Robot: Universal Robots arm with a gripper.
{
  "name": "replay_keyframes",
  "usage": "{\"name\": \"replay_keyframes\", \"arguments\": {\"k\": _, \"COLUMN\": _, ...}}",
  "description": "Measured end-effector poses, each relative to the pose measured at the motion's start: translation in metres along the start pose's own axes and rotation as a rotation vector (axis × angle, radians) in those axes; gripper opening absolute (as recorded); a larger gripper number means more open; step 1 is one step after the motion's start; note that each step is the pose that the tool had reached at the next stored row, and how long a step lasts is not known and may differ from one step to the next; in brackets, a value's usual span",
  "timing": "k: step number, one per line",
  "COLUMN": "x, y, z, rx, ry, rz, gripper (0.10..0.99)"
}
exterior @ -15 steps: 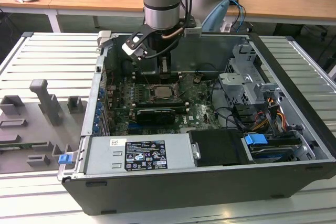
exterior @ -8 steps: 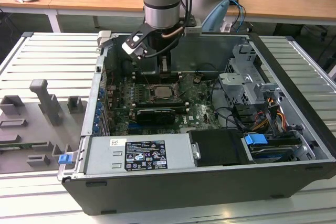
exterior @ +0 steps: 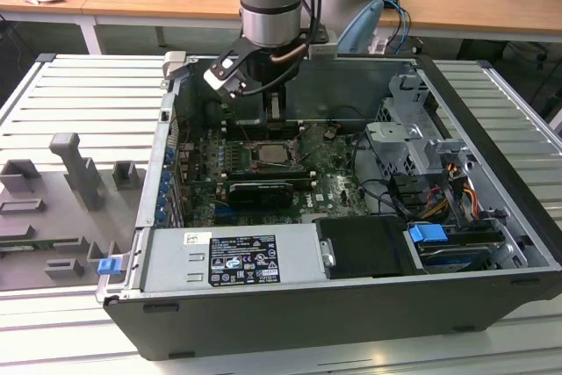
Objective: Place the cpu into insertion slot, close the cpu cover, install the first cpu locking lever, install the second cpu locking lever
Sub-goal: 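Close the cpu cover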
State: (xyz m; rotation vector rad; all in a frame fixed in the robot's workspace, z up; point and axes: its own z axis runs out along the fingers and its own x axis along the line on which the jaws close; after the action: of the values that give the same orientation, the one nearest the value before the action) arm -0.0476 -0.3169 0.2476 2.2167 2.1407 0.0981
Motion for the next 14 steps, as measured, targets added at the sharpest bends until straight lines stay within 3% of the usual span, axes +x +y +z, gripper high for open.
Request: {"name": "replay_keyframes", "arguments": {"k": 14, "x": 0.0, "y": 0.0017, "z": -0.0041, "rx": 0.0, "ry": -0.0004, "rz": 0.004, "gripper": 0.106}}
